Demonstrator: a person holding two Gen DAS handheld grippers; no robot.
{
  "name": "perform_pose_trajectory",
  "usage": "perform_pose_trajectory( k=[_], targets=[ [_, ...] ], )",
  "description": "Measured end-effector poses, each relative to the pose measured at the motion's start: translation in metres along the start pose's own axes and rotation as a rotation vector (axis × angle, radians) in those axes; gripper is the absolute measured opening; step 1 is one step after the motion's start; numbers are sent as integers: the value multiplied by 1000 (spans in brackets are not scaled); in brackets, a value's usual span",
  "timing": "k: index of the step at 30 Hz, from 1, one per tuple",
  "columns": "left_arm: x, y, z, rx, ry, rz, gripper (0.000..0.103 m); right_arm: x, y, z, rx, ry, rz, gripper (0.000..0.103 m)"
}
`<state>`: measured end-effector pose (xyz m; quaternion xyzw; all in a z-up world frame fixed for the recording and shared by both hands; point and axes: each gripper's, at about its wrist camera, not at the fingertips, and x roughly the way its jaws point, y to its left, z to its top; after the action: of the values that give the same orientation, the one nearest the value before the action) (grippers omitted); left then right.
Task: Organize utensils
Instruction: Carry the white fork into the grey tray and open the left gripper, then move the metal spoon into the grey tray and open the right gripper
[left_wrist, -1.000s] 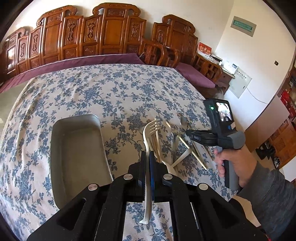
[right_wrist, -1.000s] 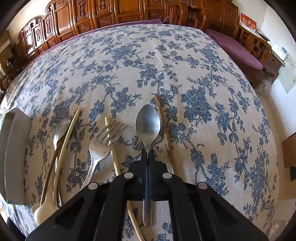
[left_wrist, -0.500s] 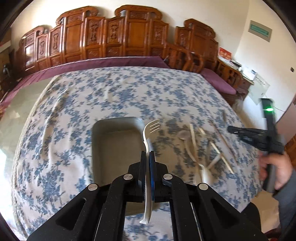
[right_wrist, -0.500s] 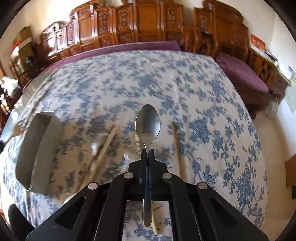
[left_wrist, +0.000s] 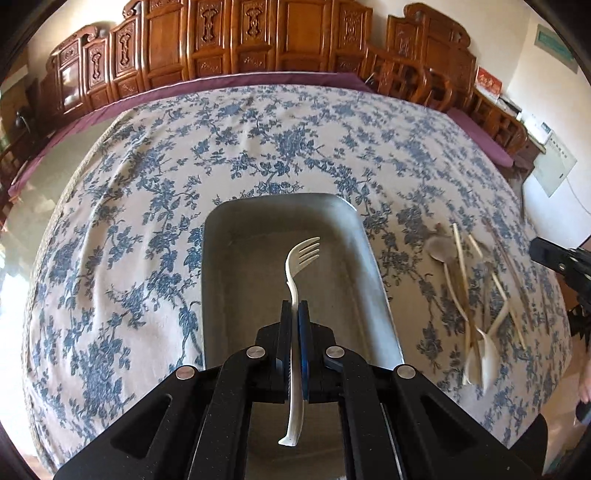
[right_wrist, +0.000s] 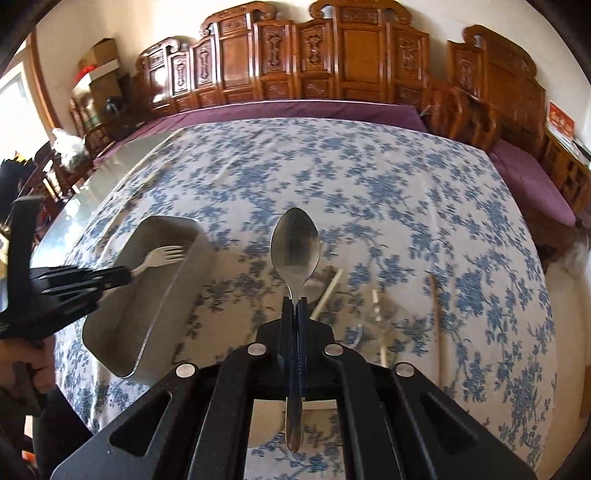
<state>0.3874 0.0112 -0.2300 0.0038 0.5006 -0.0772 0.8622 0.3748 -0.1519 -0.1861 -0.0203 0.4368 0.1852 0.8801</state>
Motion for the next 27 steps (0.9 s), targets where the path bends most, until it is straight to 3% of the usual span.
perform_pose_trajectory(
  k=[14,18,27],
  targets=[
    [36,-8,9,-7,71,-1,3,-1,25,4,-36,-6,54,4],
    [23,-4,6,-23,49,-18,9,-2,36,6,-54,-7,65,4],
    [-41,32,-13,-40,-59,3,12,7,86,16,-85,-6,133,4]
  ],
)
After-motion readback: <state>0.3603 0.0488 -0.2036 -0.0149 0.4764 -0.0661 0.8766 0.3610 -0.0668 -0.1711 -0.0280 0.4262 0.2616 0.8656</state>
